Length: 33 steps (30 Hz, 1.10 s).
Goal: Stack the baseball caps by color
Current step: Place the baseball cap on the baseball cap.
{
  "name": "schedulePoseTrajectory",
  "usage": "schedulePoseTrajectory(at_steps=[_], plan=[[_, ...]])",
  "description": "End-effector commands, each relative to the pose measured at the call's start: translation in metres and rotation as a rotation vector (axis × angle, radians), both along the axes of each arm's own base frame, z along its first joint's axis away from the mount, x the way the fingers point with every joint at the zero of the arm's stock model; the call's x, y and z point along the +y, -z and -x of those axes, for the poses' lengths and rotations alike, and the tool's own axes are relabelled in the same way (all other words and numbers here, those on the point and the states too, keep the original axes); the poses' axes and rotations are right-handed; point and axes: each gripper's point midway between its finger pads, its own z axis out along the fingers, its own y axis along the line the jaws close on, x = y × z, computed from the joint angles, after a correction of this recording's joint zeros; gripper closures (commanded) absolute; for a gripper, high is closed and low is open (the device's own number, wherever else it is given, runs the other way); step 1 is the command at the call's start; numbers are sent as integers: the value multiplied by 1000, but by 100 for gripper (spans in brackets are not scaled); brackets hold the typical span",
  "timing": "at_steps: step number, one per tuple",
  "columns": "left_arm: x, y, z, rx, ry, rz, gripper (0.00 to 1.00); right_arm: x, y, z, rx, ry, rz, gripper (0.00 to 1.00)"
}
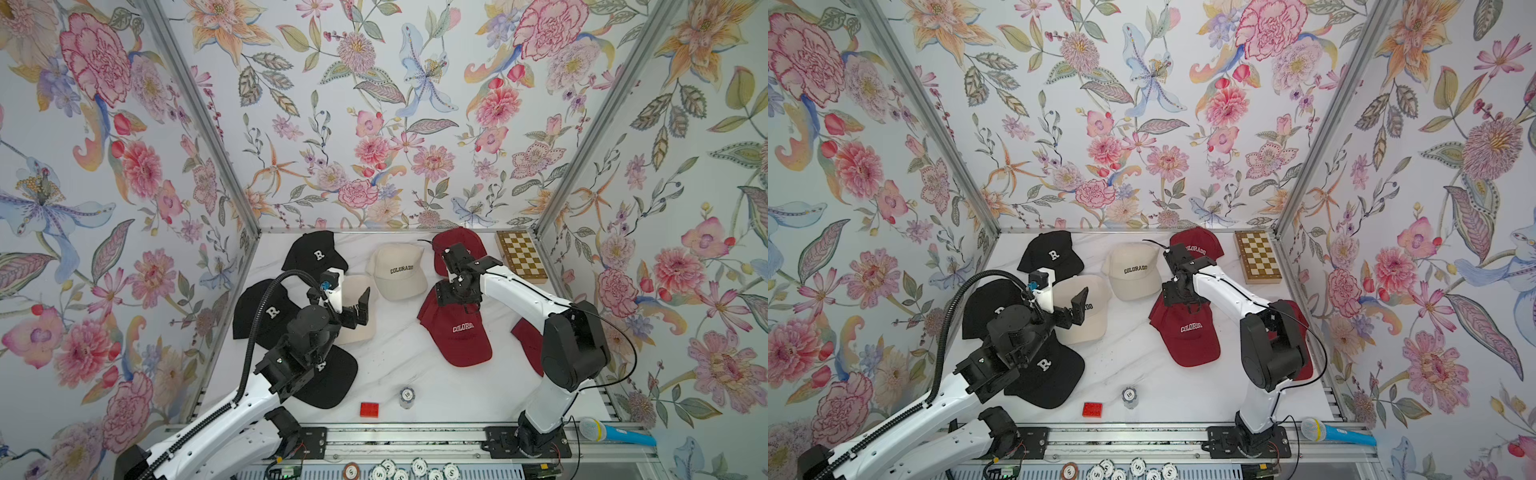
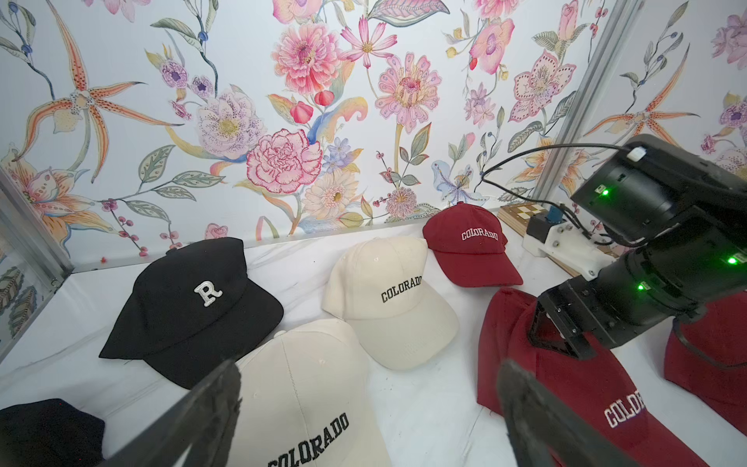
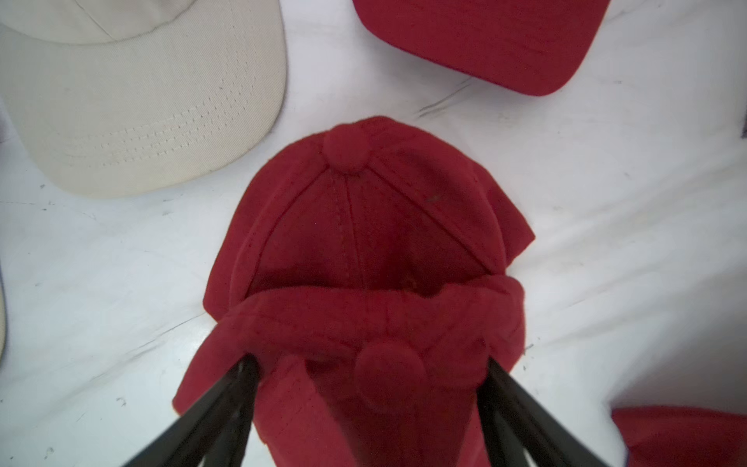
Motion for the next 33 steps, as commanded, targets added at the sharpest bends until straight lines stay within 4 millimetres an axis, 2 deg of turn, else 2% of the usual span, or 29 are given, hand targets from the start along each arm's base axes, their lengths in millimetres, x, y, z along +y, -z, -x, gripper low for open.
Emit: schedulePoseTrajectory(at_steps=[1,6,10,16,24,28,33], plan=[[3,-12,1,-25,-19,33,0,5,2,-7,-5,-27,-17,15],[2,-11,-1,-23,-21,28,0,6,10,-10,8,-28,-15,16],[0,-13,-2,-23,-18,23,0,7,3,-13,-7,-29,-26,15],[-10,-14,-7,-26,11,13,0,3,-33,-14,-63,-26,-68,10],[-27,-19,-12,-35,67,10,0,-9,-78,-5,-130,-4,-102,4],[-41,-23,-15,-40,117,11,0,-30,-95,0,-173,40,-91,3],[-69,-36,-20,-48,216,41,0,-88,-96,14,-191,168,-25,3]])
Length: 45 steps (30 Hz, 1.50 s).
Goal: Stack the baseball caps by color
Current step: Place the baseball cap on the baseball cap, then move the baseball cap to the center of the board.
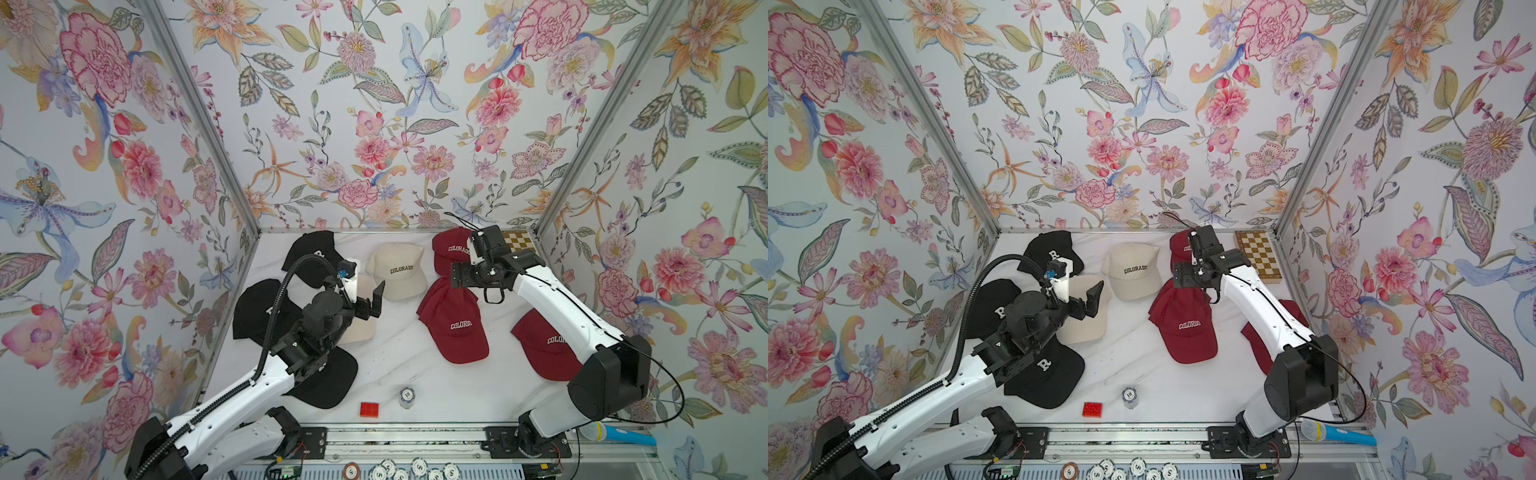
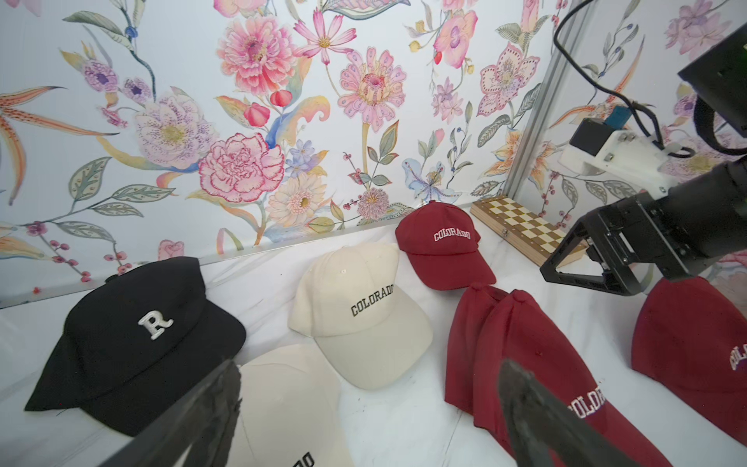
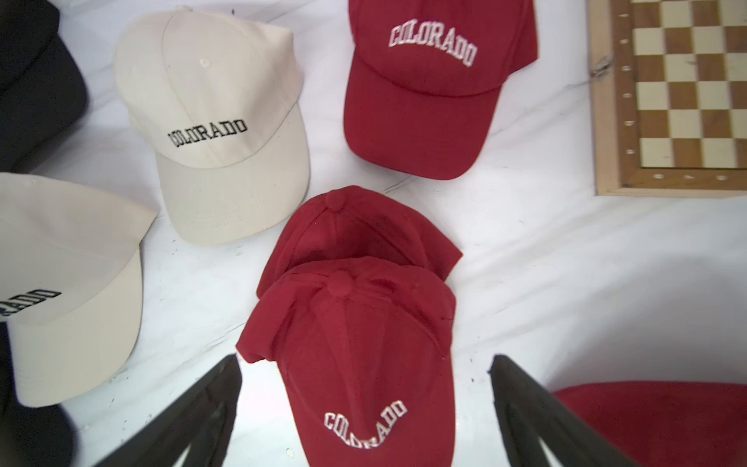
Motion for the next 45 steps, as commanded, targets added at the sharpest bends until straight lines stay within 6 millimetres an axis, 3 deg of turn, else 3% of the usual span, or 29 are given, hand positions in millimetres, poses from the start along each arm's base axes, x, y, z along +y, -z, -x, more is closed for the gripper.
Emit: schedulePoseTrajectory(at_steps=[1,7,14,21,29,30,35,41,45], plan=[[-28,-29,2,-51,115,57,0,-53,8,19,33,125,80,3],[-72,-39,4,-53,242,83,0,-136,20,52,39,372,130,3],[-140,-39,18,-36,413,67,0,-171,28,71,24,466,101,4],[-187,-38,26,-22,517,85,0,-204,45,80,59,556,100,4],[-212,-45,23,-25,565,56,0,-221,69,69,75,618,58,5],[-219,-34,19,-5,569,33,0,-223,72,67,74,622,64,5],[-230,-34,15,9,588,-9,0,-233,85,69,84,642,72,5],[-235,-38,12,8,592,-32,0,-242,85,75,59,668,89,5],[-234,-38,11,5,590,-42,0,-249,97,75,79,693,31,5]])
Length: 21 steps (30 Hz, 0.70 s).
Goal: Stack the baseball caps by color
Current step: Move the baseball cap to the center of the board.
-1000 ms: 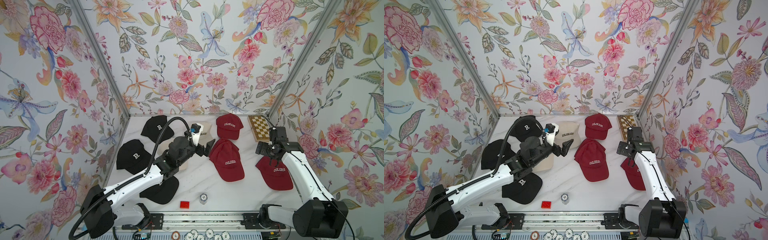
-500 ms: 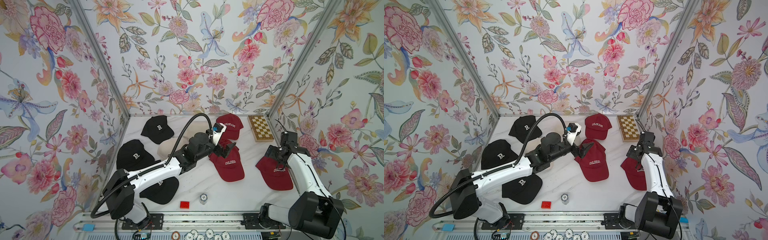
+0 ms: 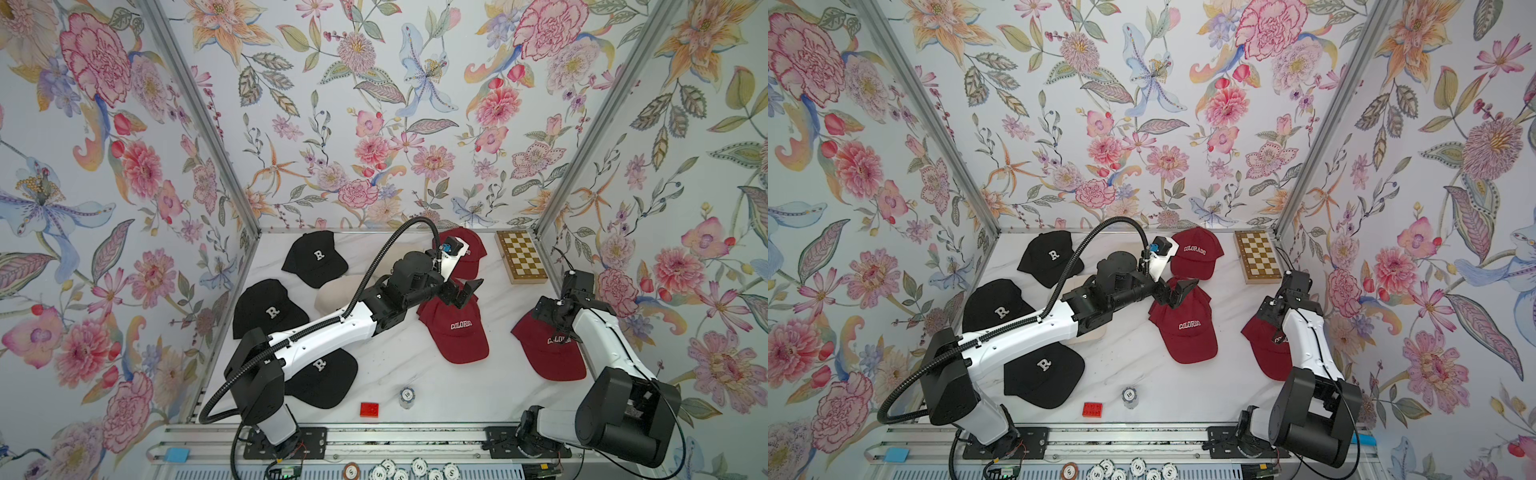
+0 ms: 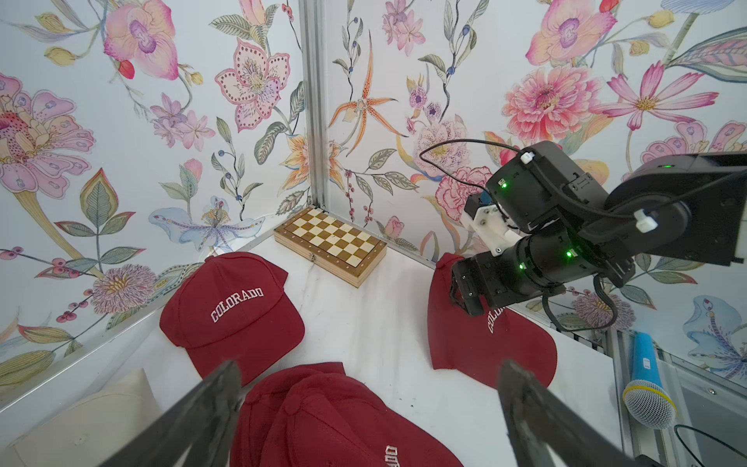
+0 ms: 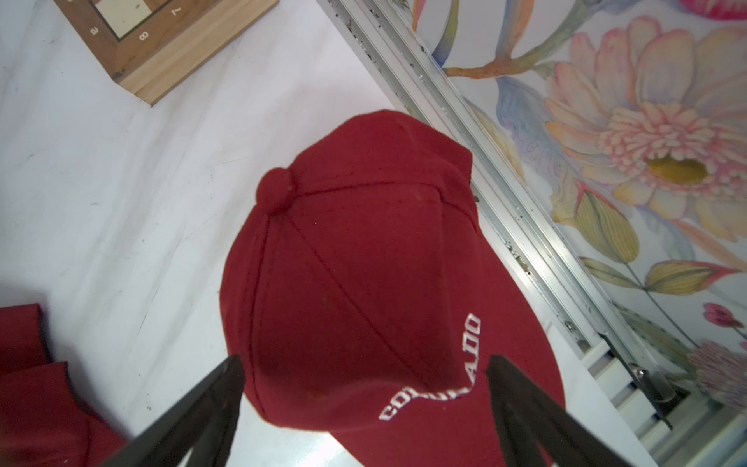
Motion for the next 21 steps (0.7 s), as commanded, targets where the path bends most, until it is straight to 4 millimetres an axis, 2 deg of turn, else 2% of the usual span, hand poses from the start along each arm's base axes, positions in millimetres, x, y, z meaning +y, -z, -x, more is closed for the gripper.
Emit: schedulePoseTrajectory(at_steps=[1,8,15,21], plan=[[-5,-5,5,-17,26,-14,0,-6,7,-3,-19,12,-37,5],[-2,-1,5,-23,20,-26,0,13,31,-18,-27,-52,-184,6],[7,2,7,-32,0,-30,0,30,29,-19,-72,-60,-267,6],[15,6,9,-33,-14,-30,0,53,30,-20,-103,-90,-379,7]])
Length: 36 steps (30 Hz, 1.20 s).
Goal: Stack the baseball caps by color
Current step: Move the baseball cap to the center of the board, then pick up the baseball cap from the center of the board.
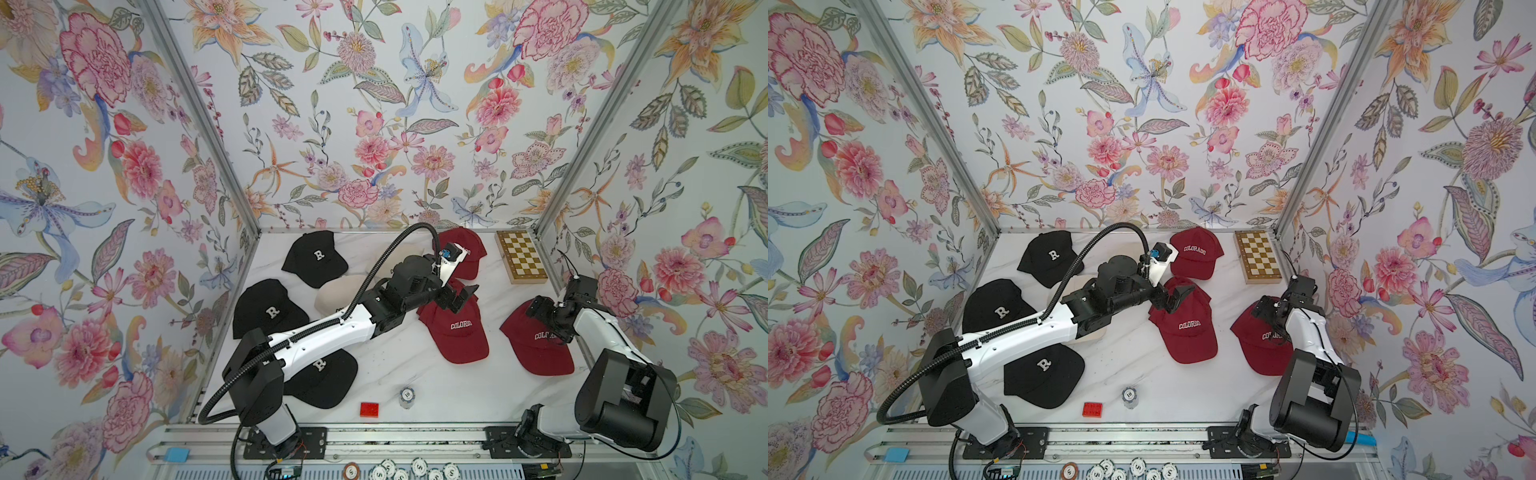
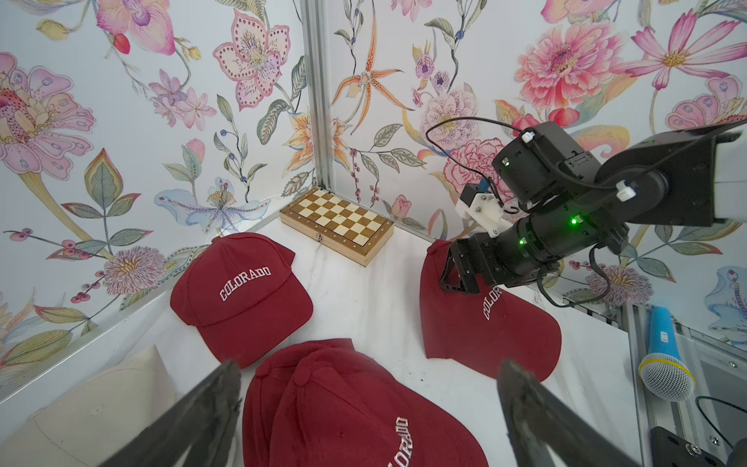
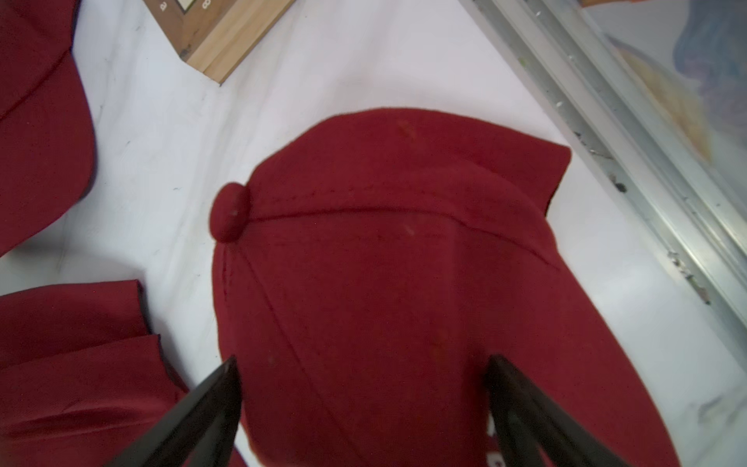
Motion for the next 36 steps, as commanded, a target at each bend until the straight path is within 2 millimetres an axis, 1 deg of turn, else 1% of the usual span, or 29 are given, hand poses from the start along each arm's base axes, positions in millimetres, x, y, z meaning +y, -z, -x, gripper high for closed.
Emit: schedulePoseTrajectory(at_steps=[1,2,4,5,9,12,16,19,21,27,30,34,36], plan=[[9,-18,8,-42,-7,36,0,24,-1,2,-27,-20,-115,7],[11,-17,8,-42,-10,38,0,29,-1,1,-35,-23,-132,7],[12,-9,8,-33,-16,31,0,36,-4,1,-48,-28,-157,7],[19,-23,12,-49,-21,59,0,40,-5,0,-51,-32,-167,7],[30,-20,15,-47,-43,76,0,51,-11,0,-57,-59,-188,8],[39,-17,19,-48,-58,83,0,54,-12,3,-44,-85,-175,8],[51,-13,22,-51,-85,95,0,53,-8,10,-1,-119,-147,10],[60,-11,24,-50,-104,109,0,52,-6,12,26,-143,-123,13],[65,-12,26,-49,-113,122,0,53,-5,12,36,-153,-110,18],[79,-5,30,-38,-141,133,0,65,-6,10,52,-208,-64,30],[85,-3,32,-35,-153,134,0,68,-3,11,70,-221,-42,31],[92,0,34,-36,-170,133,0,69,0,13,87,-227,-19,37],[95,1,34,-35,-175,131,0,68,3,14,99,-230,-7,44]])
